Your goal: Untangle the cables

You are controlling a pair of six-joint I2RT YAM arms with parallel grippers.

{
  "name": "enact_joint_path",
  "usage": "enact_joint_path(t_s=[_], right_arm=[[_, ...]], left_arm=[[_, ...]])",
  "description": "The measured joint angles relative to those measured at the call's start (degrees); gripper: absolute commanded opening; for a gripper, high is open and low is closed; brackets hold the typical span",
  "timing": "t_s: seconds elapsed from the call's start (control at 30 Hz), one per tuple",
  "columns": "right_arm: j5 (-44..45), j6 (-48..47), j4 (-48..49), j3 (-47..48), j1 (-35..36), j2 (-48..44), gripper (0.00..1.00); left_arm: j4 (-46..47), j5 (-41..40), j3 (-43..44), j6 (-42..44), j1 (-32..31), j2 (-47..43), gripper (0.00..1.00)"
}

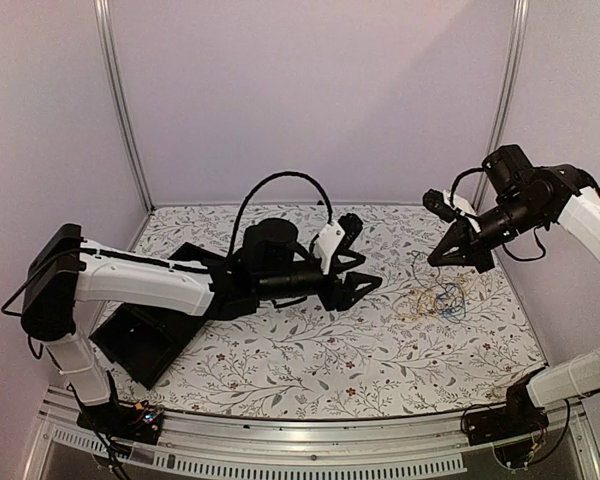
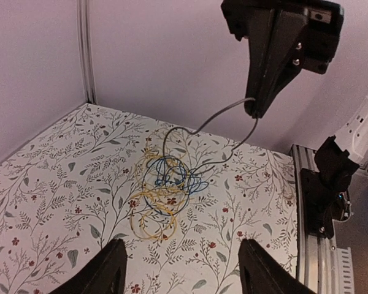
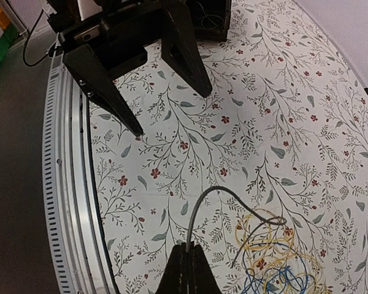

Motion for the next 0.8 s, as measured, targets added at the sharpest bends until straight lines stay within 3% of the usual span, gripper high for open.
enact_joint_path(t_s=[0.3, 0.6, 0.8], right_arm=[[-3.0, -1.1, -1.6, 1.5, 0.7, 2.8, 0.0], [-4.4, -1.0, -2.8, 4.4, 1.0, 3.5, 0.0], [-5.8, -1.0, -3.6, 4.5, 1.0, 3.5, 0.0]], left_arm=[[8.6, 0.9, 4.3, 0.7, -0.8, 4.3, 0.63], [9.6, 5.2, 12.0, 0.8, -0.8, 12.3, 0.6], [10.1, 4.0, 16.6, 0.6, -0.6, 17.1, 0.56]])
